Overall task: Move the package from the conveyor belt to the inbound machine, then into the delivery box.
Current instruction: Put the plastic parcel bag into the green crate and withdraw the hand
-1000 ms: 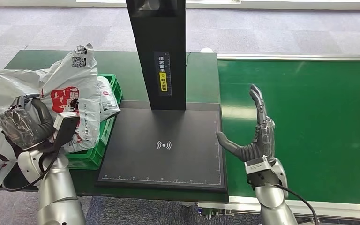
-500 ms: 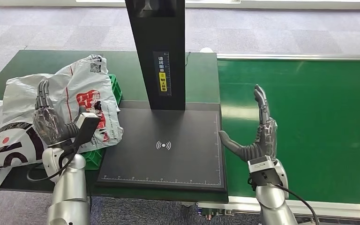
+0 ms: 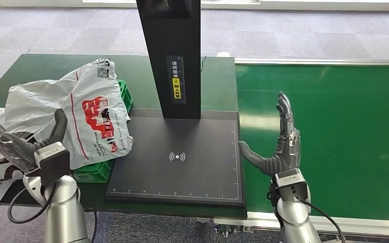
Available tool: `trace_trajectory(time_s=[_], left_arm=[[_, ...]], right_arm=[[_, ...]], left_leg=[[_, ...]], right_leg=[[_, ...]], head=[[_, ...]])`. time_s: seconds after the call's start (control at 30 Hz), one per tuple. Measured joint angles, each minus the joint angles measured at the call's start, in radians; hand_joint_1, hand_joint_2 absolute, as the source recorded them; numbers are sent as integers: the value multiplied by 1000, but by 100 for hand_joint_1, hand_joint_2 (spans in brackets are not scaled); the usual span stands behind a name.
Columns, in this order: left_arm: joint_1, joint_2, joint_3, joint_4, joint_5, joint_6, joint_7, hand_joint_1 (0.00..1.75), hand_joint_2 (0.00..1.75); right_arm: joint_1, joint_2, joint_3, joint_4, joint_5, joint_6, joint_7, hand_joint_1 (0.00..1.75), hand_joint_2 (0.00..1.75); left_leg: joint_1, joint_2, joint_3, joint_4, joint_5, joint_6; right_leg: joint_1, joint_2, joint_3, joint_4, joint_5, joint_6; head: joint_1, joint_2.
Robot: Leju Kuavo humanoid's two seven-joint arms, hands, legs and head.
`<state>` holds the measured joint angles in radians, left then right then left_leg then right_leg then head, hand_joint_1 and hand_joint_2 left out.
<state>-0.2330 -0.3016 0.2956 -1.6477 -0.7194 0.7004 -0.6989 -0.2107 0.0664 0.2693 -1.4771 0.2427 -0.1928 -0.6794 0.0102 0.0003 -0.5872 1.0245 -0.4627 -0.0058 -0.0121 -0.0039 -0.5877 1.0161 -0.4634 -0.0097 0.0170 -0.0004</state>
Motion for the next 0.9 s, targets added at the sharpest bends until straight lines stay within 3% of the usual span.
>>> trace_trajectory(time_s=[0.17,0.3,0.4,0.53,0.6,0.73,0.9], left_arm=[[68,40,-199,-12,243,-37,7,0,175],[97,97,-367,16,502,-298,101,0,175],[111,126,-446,55,619,-510,151,0,175],[135,152,-511,127,685,-768,236,0,175],[145,162,-535,164,657,-851,260,0,175],[158,172,-552,215,625,-910,276,0,175],[162,176,-550,242,646,-948,302,0,175]], right_arm=[[-2,0,22,12,-40,38,5,0,175],[-11,0,44,32,-49,113,51,0,175],[-16,0,57,58,-42,179,88,0,175],[-17,5,74,106,-40,259,124,0,175],[-16,12,74,136,-93,326,161,0,175],[-11,21,56,196,-219,441,209,0,175],[-4,28,27,221,-227,453,227,0,175]], left_leg=[[0,0,0,0,0,0],[0,0,0,0,0,0],[0,0,0,0,0,0],[0,0,0,0,0,0],[0,0,0,0,0,0],[0,0,-1,0,0,0],[0,0,-1,0,0,0]], right_leg=[[0,0,0,0,0,0],[0,0,0,0,0,0],[0,0,0,0,0,0],[0,0,0,0,0,0],[0,0,-1,0,0,0],[0,0,-1,0,0,0],[0,0,-1,0,0,0]], head=[[0,0],[0,0],[0,0],[0,0],[0,0],[0,0],[0,0]])
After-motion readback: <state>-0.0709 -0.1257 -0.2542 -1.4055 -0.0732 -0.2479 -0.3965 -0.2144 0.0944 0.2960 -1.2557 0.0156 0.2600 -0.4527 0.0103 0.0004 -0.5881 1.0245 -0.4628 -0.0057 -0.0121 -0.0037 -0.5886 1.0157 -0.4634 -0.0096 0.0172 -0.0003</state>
